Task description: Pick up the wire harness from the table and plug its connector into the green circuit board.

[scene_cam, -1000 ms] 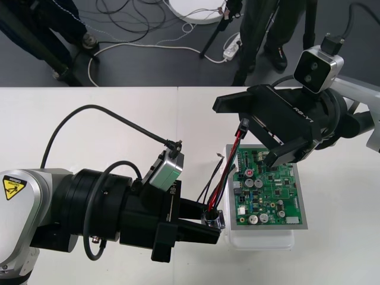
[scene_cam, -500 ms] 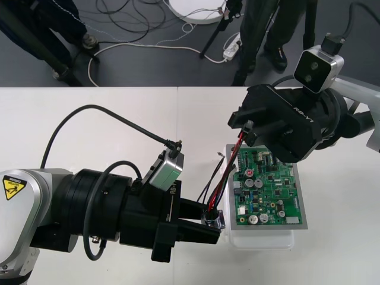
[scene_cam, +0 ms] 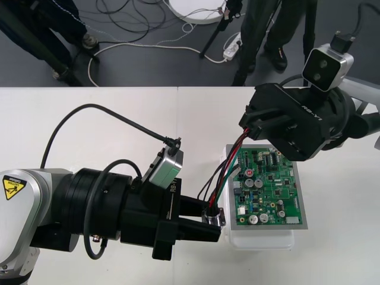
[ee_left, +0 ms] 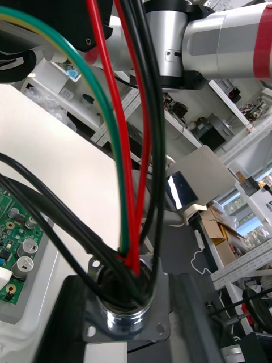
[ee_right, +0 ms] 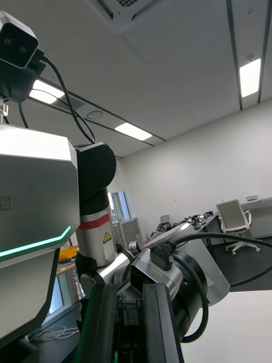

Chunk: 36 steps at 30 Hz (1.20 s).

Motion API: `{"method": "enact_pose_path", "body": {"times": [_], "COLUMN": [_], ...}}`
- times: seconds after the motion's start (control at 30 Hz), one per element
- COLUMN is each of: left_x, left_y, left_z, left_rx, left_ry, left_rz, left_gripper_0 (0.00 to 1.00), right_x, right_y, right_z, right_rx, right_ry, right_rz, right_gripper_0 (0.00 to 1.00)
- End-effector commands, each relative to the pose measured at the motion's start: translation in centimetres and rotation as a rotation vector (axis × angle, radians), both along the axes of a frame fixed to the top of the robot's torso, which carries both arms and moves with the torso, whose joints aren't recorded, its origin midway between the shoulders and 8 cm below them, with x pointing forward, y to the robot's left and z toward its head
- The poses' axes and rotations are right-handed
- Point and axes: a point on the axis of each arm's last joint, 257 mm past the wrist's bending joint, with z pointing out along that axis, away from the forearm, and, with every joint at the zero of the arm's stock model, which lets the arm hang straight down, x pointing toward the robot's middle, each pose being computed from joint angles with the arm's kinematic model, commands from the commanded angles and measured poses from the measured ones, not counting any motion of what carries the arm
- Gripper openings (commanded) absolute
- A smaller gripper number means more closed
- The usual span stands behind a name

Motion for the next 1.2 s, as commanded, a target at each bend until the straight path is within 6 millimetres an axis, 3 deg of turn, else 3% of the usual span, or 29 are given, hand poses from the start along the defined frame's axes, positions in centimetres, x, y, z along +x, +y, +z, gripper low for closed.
{"method": "enact_pose_path", "body": {"times": [0.03, 0.43, 0.7, 1.2], "left_x": [-0.7, -0.1, 1.4, 7.5], "left_y": [-0.9, -1.5, -1.3, 3.5], "left_z": [1.9, 2.7, 3.7, 6.4], "left_rx": [-0.065, -0.106, -0.129, -0.090], "left_ry": [0.045, 0.033, -0.009, -0.206], "left_rz": [0.013, 0.037, 0.081, 0.233], "left_gripper_0": [1.00, 1.00, 1.00, 1.00], "right_x": [-0.6, -0.9, -0.7, -2.3], "right_y": [-1.7, -2.2, -2.5, -6.0], "right_z": [0.8, 0.6, 0.5, 0.5], "right_rx": [-0.011, 0.003, 0.021, 0.017], "right_ry": [0.034, 0.049, 0.062, 0.071], "right_rz": [0.008, -0.002, -0.017, -0.075], "right_gripper_0": [0.00, 0.00, 0.00, 0.00]}}
